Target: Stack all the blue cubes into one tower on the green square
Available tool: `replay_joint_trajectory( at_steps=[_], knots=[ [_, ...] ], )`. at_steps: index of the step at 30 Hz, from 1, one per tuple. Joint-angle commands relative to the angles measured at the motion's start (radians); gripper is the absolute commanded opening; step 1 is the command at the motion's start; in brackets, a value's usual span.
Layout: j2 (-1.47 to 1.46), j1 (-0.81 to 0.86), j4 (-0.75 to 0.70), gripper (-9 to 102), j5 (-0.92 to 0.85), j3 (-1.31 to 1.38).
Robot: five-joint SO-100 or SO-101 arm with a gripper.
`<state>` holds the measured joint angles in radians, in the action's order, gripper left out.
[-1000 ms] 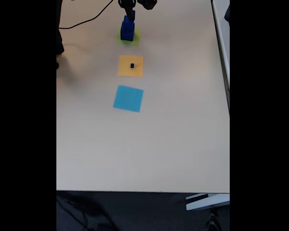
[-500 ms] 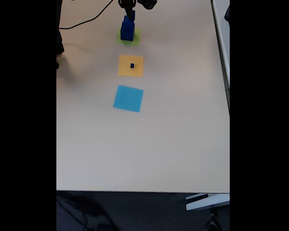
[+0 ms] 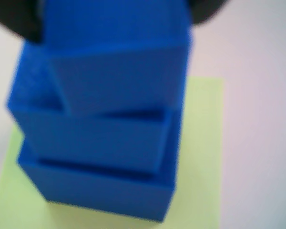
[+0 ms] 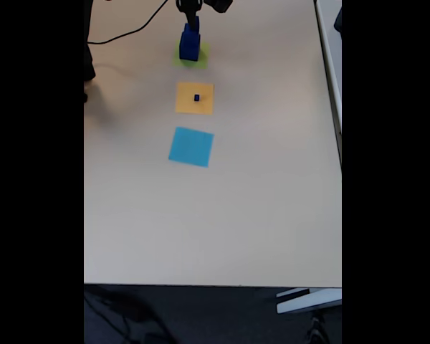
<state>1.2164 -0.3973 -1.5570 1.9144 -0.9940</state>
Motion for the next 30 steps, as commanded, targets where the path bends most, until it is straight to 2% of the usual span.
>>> replay_joint_trajectory(
  at_steps=[1, 12, 30],
  knots=[
    [0.028, 0.014, -0.006, 0, -0.008, 0.063],
    [0.025, 0.015, -0.044, 0, 0.008, 0.057],
    [0.012, 0.020, -0.012, 3, 0.006, 0.046]
  ],
)
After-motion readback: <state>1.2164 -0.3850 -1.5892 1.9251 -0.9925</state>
